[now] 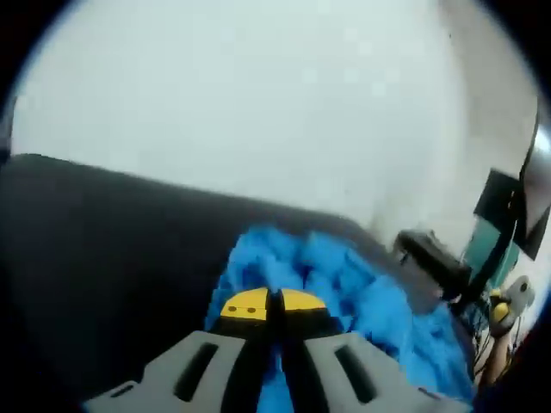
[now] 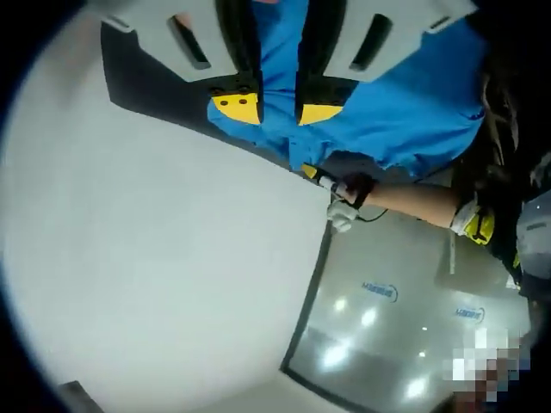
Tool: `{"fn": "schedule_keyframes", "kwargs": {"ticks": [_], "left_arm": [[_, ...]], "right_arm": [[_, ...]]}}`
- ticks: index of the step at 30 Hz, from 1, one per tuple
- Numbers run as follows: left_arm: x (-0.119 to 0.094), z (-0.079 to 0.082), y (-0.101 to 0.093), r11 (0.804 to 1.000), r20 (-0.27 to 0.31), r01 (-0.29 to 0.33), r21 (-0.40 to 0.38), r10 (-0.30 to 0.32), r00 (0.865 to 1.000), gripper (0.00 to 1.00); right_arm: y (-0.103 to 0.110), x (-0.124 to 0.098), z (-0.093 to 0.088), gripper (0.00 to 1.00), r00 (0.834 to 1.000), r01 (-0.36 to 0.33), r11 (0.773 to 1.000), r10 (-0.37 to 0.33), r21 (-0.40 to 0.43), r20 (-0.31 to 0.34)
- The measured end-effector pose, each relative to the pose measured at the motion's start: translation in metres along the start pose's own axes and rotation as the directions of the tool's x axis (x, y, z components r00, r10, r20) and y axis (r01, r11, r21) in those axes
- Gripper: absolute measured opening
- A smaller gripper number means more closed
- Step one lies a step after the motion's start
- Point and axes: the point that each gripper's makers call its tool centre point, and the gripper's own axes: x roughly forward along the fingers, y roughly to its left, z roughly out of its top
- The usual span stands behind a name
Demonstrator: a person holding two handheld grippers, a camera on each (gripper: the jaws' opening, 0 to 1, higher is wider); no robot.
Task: Spread out the cloth and fold it
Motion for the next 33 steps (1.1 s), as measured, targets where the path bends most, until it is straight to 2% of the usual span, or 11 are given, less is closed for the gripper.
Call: {"fn": "schedule_keyframes", "kwargs": {"ticks": [2,6,16,18,20,22,25,28,29,31,33], "left_arm": [[-0.008,0.027,0.004,1.0,0.063,-0.02,0.011,0.019,0.998,0.07],[-0.022,0.071,0.015,0.998,0.17,-0.037,-0.048,0.045,0.984,0.07],[-0.035,0.105,0.055,0.989,0.206,-0.145,-0.023,0.147,0.967,0.07],[-0.039,0.11,0.072,0.976,0.208,-0.215,0.039,0.203,0.957,0.07],[-0.043,0.114,0.087,0.966,0.229,-0.258,0.03,0.245,0.942,0.07],[-0.043,0.108,0.096,0.971,0.225,-0.239,-0.023,0.238,0.945,0.07],[-0.038,0.089,0.09,0.989,0.214,-0.109,-0.104,0.129,0.968,0.07],[-0.038,0.06,0.089,0.982,0.155,-0.032,-0.185,0.061,0.986,0.06],[-0.037,0.048,0.094,0.978,0.127,-0.035,-0.206,0.062,0.99,0.06],[-0.036,0.02,0.113,0.972,0.053,-0.106,-0.209,0.119,0.991,0.07],[-0.038,-0.002,0.139,0.968,0.015,-0.215,-0.126,0.219,0.976,0.07]], "right_arm": [[-0.003,0.006,0.0,0.12,1.0,0.004,1.0,-0.004,0.002,0.004],[-0.003,0.016,-0.005,0.12,1.0,0.001,1.0,-0.001,-0.004,-0.015],[-0.013,0.016,-0.011,0.12,0.999,0.031,0.999,-0.032,-0.02,-0.044],[-0.017,0.017,-0.013,0.12,0.998,0.044,0.999,-0.045,-0.015,-0.051],[-0.021,0.018,-0.015,0.12,0.997,0.057,0.998,-0.058,-0.011,-0.056],[-0.024,0.022,-0.016,0.12,0.996,0.069,0.998,-0.069,-0.007,-0.06],[-0.037,0.034,-0.016,0.12,0.99,0.118,0.993,-0.117,0.001,-0.082],[-0.055,0.057,-0.008,0.13,0.985,0.158,0.987,-0.158,-0.006,-0.071],[-0.059,0.065,-0.006,0.14,0.985,0.156,0.988,-0.156,-0.005,-0.072],[-0.064,0.083,-0.003,0.14,0.987,0.145,0.989,-0.145,-0.006,-0.072],[-0.067,0.1,-0.001,0.14,0.99,0.124,0.992,-0.124,-0.01,-0.071]]}}
